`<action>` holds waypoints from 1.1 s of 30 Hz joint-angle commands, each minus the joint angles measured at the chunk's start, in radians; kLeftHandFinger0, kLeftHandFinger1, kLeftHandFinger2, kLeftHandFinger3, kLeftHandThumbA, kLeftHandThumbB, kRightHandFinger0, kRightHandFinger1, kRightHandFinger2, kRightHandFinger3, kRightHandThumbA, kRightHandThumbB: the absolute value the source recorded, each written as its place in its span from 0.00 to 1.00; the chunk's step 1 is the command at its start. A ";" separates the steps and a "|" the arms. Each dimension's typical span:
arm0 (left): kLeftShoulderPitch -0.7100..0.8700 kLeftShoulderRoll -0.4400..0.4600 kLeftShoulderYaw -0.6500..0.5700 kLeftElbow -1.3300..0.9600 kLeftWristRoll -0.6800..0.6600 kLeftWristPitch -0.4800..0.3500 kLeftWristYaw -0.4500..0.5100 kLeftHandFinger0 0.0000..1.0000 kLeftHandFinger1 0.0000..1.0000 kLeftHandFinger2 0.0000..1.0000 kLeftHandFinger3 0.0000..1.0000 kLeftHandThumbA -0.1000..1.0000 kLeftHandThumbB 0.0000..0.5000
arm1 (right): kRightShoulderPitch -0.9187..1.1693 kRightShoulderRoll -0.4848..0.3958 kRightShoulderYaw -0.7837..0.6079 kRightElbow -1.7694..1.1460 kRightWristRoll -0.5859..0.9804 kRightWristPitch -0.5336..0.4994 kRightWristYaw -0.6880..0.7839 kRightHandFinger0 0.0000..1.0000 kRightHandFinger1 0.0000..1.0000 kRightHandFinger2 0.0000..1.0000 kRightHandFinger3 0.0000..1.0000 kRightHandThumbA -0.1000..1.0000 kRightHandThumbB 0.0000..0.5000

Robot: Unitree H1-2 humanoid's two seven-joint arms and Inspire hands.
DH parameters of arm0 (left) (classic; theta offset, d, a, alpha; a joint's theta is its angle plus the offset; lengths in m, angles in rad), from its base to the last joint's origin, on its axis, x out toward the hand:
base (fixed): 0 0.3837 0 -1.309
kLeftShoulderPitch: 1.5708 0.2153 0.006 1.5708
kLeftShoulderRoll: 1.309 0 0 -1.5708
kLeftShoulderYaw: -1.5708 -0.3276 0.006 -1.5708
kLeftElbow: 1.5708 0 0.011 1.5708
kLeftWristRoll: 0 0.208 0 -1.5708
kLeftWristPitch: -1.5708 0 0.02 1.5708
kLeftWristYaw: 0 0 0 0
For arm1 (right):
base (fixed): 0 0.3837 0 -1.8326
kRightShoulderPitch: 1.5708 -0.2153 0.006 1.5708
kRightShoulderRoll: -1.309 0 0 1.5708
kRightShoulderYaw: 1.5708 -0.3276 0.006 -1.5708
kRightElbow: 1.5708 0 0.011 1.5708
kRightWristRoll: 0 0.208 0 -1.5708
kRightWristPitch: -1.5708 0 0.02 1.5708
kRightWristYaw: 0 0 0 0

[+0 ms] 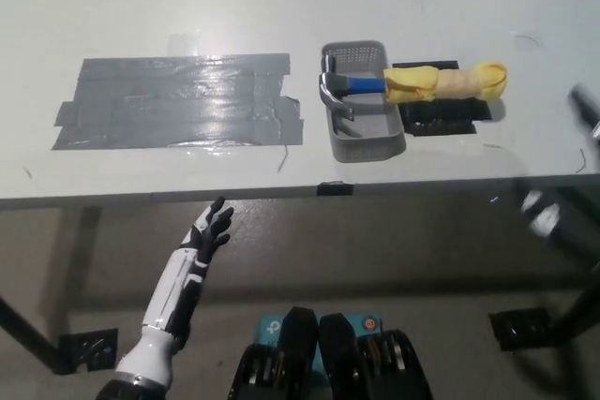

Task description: The robot picks the hammer placed on top of the gray container with right hand and places it on the grey area of the desk

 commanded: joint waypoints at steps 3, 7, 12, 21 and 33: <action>-0.007 0.009 -0.002 -0.015 0.015 -0.037 -0.008 1.00 1.00 1.00 1.00 0.97 0.19 | -0.293 -0.168 0.021 0.101 0.005 0.213 0.147 1.00 1.00 1.00 1.00 0.72 0.43; -0.007 0.007 -0.003 -0.012 0.013 -0.036 -0.008 1.00 1.00 1.00 1.00 0.97 0.20 | -0.520 -0.261 0.117 0.270 0.060 0.377 0.335 1.00 1.00 1.00 1.00 0.78 0.48; -0.004 0.007 -0.006 -0.009 0.021 -0.043 -0.006 1.00 1.00 1.00 1.00 0.98 0.20 | -0.744 -0.309 0.322 0.528 -0.058 0.363 0.504 1.00 1.00 1.00 1.00 0.99 0.77; -0.003 0.008 0.000 -0.011 0.020 -0.040 -0.001 1.00 1.00 1.00 1.00 0.98 0.19 | -0.993 -0.227 0.595 0.907 -0.168 0.283 0.668 1.00 1.00 1.00 1.00 1.00 0.80; -0.003 0.015 0.000 -0.019 0.022 -0.031 -0.006 1.00 1.00 1.00 1.00 0.98 0.15 | -1.120 -0.102 0.706 1.187 -0.152 0.235 0.760 1.00 1.00 1.00 1.00 1.00 0.68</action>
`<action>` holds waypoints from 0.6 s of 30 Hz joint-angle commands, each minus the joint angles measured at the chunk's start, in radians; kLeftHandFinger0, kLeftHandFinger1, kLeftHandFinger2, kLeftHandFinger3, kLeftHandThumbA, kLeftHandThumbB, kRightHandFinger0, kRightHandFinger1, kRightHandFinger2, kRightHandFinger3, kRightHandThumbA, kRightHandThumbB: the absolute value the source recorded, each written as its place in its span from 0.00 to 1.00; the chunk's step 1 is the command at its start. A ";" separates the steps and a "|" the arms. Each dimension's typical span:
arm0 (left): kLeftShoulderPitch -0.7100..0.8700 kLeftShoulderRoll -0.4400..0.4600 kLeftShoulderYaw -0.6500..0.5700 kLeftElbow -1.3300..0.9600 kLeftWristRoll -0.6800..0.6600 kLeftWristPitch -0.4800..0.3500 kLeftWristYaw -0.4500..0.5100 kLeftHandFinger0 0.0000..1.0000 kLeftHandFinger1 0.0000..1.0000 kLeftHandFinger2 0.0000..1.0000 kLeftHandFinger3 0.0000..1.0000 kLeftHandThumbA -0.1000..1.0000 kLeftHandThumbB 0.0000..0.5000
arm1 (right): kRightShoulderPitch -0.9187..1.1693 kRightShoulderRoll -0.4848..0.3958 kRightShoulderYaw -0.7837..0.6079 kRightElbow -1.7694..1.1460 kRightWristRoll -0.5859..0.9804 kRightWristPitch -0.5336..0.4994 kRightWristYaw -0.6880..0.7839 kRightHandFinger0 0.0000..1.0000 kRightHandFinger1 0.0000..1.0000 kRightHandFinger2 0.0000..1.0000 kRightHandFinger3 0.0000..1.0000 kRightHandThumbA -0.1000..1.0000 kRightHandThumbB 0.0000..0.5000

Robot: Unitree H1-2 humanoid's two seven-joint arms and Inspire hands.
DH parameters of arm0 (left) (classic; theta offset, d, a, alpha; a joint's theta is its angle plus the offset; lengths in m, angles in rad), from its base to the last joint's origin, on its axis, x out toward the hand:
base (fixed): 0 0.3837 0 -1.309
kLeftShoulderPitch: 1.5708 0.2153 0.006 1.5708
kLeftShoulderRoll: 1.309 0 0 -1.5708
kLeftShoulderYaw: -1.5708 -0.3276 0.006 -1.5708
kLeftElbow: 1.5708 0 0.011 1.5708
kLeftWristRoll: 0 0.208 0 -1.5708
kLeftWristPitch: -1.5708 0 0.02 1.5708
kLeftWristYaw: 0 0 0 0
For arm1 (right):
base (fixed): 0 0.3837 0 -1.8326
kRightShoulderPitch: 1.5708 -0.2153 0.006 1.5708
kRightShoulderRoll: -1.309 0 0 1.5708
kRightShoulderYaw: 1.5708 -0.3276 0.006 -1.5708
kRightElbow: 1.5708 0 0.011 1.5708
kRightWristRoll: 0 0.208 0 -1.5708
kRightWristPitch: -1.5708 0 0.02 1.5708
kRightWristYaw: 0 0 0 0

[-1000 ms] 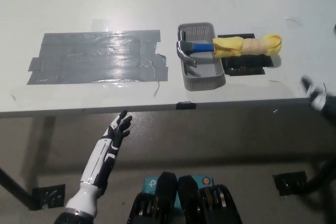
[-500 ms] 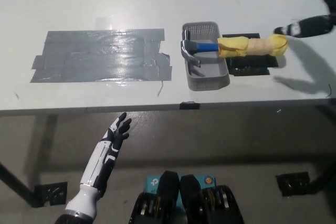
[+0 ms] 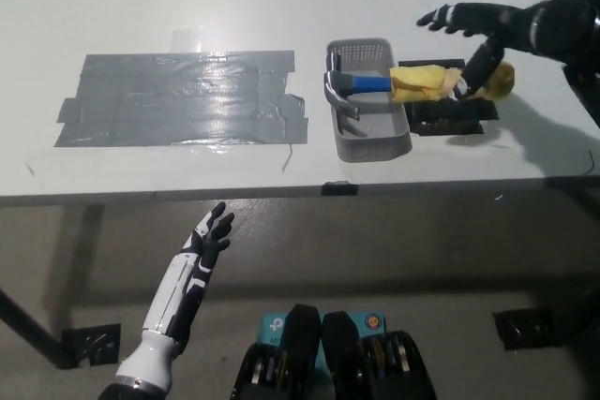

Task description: The robot picks the hammer placed on top of the gray container with right hand and places it on the grey area of the desk

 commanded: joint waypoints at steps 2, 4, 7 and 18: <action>-0.008 0.012 -0.001 -0.038 0.019 -0.023 -0.009 1.00 1.00 1.00 1.00 0.99 0.15 | -0.141 0.031 0.037 0.111 -0.059 -0.066 0.122 1.00 1.00 1.00 1.00 1.00 0.69; -0.009 0.012 -0.001 -0.039 0.019 -0.021 -0.011 1.00 1.00 1.00 1.00 0.99 0.15 | -0.147 0.036 0.046 0.149 -0.069 -0.114 0.116 1.00 1.00 1.00 1.00 1.00 0.68; -0.013 0.011 -0.001 -0.035 0.017 -0.026 -0.014 1.00 1.00 1.00 1.00 0.99 0.15 | -0.159 0.053 0.045 0.198 -0.082 -0.108 0.108 1.00 1.00 1.00 1.00 1.00 0.68; -0.014 0.012 -0.005 -0.040 0.034 -0.022 -0.012 1.00 1.00 1.00 1.00 1.00 0.17 | -0.185 0.097 0.029 0.298 -0.118 -0.098 0.083 1.00 1.00 1.00 1.00 1.00 0.73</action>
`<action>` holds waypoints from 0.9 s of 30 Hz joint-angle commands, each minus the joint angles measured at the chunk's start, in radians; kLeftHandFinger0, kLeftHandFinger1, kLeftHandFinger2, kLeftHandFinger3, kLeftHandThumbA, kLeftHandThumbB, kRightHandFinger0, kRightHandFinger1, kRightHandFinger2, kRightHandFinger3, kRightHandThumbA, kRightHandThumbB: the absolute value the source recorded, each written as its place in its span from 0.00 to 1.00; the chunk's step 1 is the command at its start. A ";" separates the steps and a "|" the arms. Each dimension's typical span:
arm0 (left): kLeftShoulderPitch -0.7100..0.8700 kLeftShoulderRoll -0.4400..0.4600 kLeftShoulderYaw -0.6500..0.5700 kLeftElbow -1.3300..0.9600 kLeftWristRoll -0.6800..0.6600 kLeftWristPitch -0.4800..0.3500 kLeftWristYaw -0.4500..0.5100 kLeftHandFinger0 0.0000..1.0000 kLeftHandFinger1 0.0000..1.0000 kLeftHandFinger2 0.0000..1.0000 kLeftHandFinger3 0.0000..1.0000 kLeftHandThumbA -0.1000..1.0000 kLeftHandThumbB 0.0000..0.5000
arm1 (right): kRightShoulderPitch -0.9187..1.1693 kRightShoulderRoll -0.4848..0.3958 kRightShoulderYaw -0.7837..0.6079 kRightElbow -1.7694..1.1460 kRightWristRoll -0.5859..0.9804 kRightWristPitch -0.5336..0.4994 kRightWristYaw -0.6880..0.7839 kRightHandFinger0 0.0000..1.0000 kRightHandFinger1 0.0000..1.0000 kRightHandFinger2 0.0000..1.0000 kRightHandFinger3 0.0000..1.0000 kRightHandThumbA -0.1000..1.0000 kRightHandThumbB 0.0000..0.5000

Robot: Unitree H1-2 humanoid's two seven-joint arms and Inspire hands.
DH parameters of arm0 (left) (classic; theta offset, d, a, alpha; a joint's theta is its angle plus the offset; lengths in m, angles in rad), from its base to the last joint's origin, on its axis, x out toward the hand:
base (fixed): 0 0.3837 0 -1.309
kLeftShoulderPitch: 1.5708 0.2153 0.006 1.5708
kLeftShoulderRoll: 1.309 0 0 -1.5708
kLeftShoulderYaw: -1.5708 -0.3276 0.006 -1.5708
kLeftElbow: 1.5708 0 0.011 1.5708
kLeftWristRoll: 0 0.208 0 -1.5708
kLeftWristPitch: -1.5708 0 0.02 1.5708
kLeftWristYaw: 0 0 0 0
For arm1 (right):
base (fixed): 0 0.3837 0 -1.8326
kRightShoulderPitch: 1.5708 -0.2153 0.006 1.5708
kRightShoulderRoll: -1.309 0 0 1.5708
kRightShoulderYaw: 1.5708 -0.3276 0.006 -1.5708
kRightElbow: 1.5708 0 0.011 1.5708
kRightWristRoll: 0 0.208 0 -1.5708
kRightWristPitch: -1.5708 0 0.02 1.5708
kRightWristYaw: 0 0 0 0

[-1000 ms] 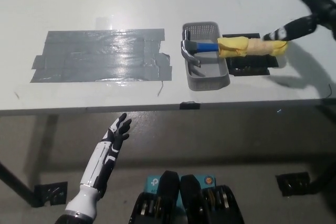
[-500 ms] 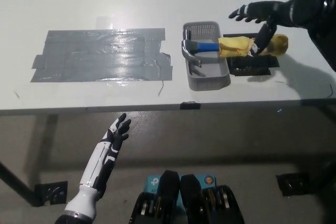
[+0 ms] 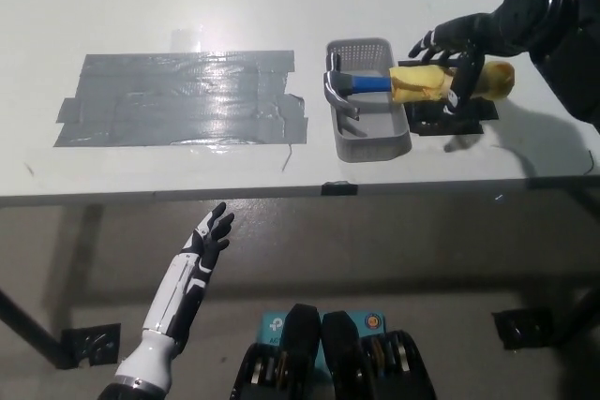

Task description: The robot picks the hammer placed on top of the gray container with right hand and places it on the grey area of the desk

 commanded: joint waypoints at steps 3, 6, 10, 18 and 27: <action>-0.018 0.011 0.000 -0.037 0.004 -0.023 -0.015 1.00 1.00 1.00 1.00 1.00 0.16 | -0.100 0.015 -0.022 0.051 -0.037 -0.036 -0.013 1.00 1.00 1.00 1.00 1.00 0.69; -0.016 0.013 0.000 -0.046 0.003 -0.014 -0.018 1.00 1.00 1.00 1.00 1.00 0.18 | -0.111 0.024 -0.013 0.079 -0.057 -0.034 -0.021 1.00 1.00 1.00 1.00 1.00 0.73; -0.016 0.011 -0.003 -0.049 0.009 -0.009 -0.017 1.00 1.00 1.00 1.00 1.00 0.19 | -0.115 0.028 -0.009 0.084 -0.079 -0.044 -0.042 1.00 1.00 1.00 1.00 1.00 0.74; -0.015 0.009 -0.002 -0.056 0.001 -0.008 -0.024 1.00 1.00 1.00 1.00 0.98 0.17 | -0.140 0.053 -0.028 0.140 -0.083 -0.090 -0.066 1.00 1.00 1.00 1.00 1.00 0.75; -0.016 0.010 0.003 -0.067 -0.001 0.004 -0.030 1.00 1.00 1.00 1.00 0.98 0.21 | -0.155 0.090 -0.031 0.209 -0.104 -0.117 -0.102 1.00 1.00 1.00 1.00 1.00 0.76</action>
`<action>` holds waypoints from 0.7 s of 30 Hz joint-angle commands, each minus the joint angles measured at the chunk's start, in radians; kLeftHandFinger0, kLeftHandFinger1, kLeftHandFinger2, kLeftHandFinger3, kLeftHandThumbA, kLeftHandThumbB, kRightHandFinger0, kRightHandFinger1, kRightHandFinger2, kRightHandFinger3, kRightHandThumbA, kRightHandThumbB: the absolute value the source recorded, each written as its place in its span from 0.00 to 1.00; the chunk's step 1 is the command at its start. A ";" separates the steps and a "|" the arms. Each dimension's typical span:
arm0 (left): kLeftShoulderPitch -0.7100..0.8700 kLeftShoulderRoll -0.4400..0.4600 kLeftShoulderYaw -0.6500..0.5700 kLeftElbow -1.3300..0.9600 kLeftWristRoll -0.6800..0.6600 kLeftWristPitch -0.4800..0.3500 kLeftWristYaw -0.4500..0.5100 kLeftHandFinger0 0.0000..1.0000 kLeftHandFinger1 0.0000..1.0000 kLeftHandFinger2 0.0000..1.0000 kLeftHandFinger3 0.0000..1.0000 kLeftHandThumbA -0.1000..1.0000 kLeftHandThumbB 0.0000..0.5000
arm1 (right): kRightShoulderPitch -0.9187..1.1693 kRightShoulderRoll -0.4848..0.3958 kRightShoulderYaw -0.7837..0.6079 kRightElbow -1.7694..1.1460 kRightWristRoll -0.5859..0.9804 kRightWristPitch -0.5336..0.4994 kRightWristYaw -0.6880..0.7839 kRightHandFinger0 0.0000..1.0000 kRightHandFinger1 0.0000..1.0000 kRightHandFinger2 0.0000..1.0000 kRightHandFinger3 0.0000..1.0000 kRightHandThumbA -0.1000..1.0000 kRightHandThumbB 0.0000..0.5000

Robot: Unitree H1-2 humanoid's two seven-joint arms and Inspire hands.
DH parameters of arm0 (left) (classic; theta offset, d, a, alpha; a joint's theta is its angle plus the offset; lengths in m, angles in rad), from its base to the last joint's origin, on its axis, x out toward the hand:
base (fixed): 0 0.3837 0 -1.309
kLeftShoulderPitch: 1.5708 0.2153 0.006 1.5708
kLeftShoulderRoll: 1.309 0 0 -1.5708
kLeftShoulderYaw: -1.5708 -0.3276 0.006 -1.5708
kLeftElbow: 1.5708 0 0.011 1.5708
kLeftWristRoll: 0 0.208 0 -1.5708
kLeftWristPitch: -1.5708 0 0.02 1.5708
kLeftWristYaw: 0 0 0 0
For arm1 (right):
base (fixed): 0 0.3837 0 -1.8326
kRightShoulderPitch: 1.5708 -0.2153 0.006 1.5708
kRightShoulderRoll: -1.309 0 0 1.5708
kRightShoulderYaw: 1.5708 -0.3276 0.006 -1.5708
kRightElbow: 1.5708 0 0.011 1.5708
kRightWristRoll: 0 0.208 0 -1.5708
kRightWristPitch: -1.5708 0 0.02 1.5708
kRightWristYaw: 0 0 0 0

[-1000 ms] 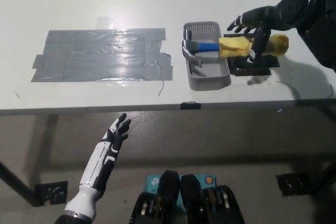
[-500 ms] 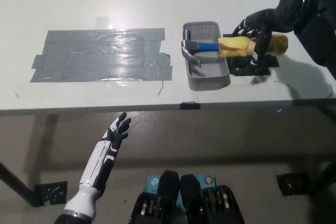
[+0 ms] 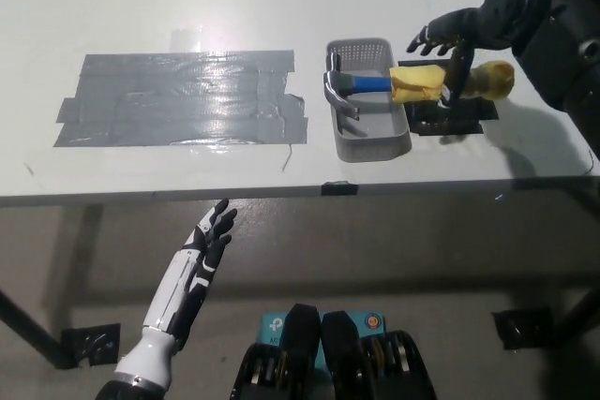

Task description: The robot picks the hammer placed on top of the gray container with right hand and places it on the grey area of the desk

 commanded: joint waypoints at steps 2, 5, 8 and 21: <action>-0.014 0.012 0.001 -0.042 -0.004 0.001 -0.017 1.00 1.00 1.00 1.00 0.98 0.20 | -0.080 0.010 -0.012 0.024 -0.029 -0.042 -0.058 1.00 1.00 1.00 1.00 1.00 0.76; -0.019 0.013 0.000 -0.043 -0.003 0.001 -0.019 1.00 1.00 1.00 1.00 0.98 0.18 | -0.072 0.018 -0.011 0.039 -0.036 -0.041 -0.065 1.00 1.00 1.00 1.00 1.00 0.72; -0.020 0.014 0.001 -0.044 -0.005 0.002 -0.020 1.00 1.00 1.00 1.00 0.98 0.17 | -0.064 0.027 -0.015 0.058 -0.040 -0.038 -0.080 1.00 1.00 1.00 1.00 1.00 0.74; -0.030 0.013 0.006 -0.050 -0.018 0.012 -0.029 1.00 1.00 1.00 1.00 0.97 0.15 | -0.033 0.052 0.011 0.100 -0.101 -0.006 -0.248 1.00 1.00 1.00 1.00 0.96 0.77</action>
